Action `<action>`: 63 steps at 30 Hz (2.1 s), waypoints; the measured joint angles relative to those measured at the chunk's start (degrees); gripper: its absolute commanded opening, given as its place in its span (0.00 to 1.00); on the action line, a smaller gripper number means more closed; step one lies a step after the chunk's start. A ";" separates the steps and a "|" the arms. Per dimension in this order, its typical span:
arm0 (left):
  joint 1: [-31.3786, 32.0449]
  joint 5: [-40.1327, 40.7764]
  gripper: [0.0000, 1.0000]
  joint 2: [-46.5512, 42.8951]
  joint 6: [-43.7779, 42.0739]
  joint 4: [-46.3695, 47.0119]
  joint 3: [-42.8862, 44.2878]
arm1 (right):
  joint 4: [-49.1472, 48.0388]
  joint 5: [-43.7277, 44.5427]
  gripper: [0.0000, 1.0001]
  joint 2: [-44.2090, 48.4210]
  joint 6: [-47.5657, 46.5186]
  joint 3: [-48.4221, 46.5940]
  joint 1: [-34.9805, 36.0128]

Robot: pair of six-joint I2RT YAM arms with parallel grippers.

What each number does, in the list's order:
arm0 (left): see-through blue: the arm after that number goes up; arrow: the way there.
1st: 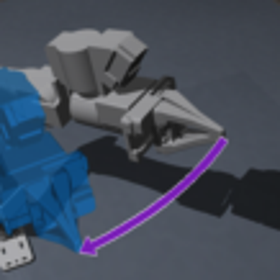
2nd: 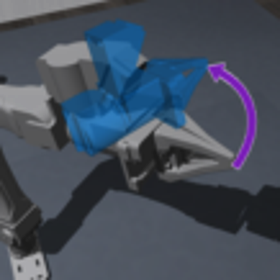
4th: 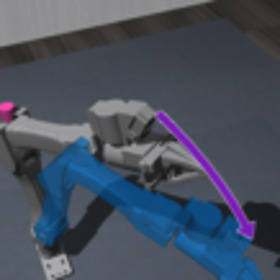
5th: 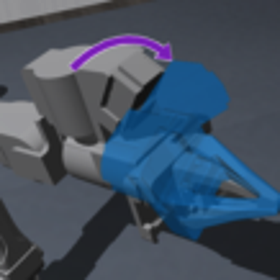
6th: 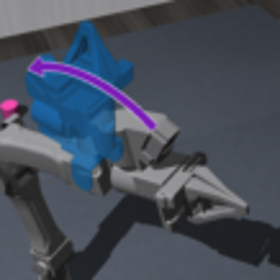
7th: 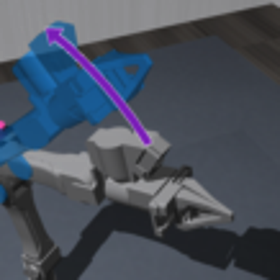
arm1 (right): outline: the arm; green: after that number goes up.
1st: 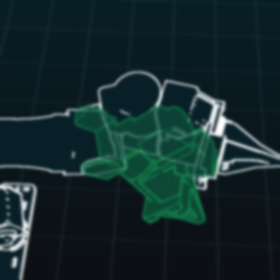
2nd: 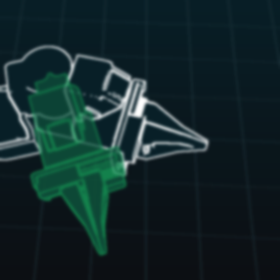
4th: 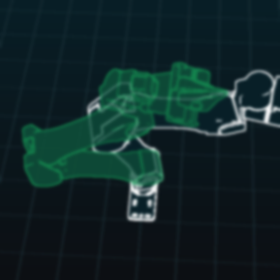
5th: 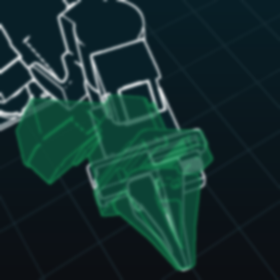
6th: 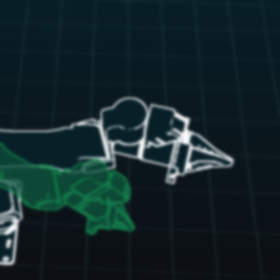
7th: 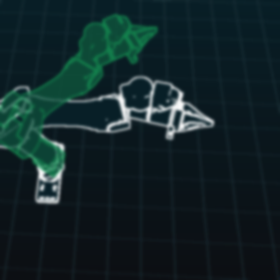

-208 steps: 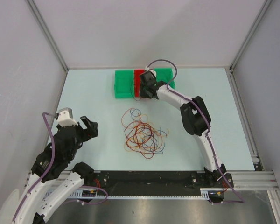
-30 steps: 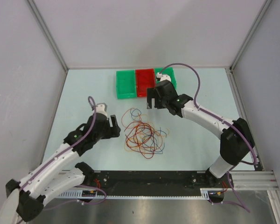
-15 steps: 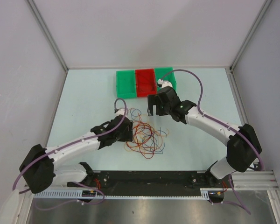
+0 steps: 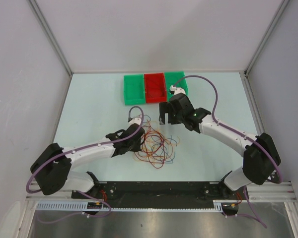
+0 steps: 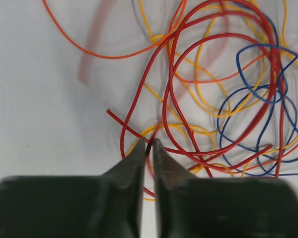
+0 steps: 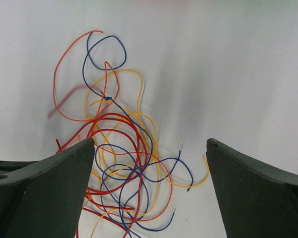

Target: Untangle the cables

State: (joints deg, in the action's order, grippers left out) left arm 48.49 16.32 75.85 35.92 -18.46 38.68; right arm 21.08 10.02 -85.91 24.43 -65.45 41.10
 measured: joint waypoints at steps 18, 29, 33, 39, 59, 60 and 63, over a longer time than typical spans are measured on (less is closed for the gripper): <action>0.15 6.29 0.00 -7.26 -6.34 -24.74 45.07 | -0.87 -0.94 0.98 2.14 0.46 0.09 -2.75; 0.15 10.91 0.04 -12.28 -13.55 -23.15 70.05 | -2.43 -3.02 0.97 3.30 1.03 0.22 -3.63; -0.52 12.68 0.04 -16.28 -12.98 -21.86 55.41 | -2.69 -3.45 0.98 5.86 0.26 0.79 -3.80; -3.76 9.01 0.02 -15.37 -9.75 -20.65 38.45 | -2.49 -3.26 0.97 9.68 -1.46 1.14 -4.98; -16.31 -4.81 0.00 -11.43 -5.33 -14.82 30.42 | -12.57 -18.88 0.90 15.47 -9.68 9.73 0.02; -16.63 -5.03 0.00 -11.34 -5.35 -14.71 30.42 | -13.27 -19.47 0.90 15.21 -9.94 9.73 0.04; -17.16 -6.01 0.00 -10.99 -5.42 -14.58 30.42 | -15.34 -20.65 0.90 13.94 -10.84 9.73 0.35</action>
State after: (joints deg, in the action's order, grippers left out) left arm 31.33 10.31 64.86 30.50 -33.04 69.10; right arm 5.74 -10.63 -71.96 13.58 -55.72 41.45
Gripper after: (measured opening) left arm 0.010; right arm 0.904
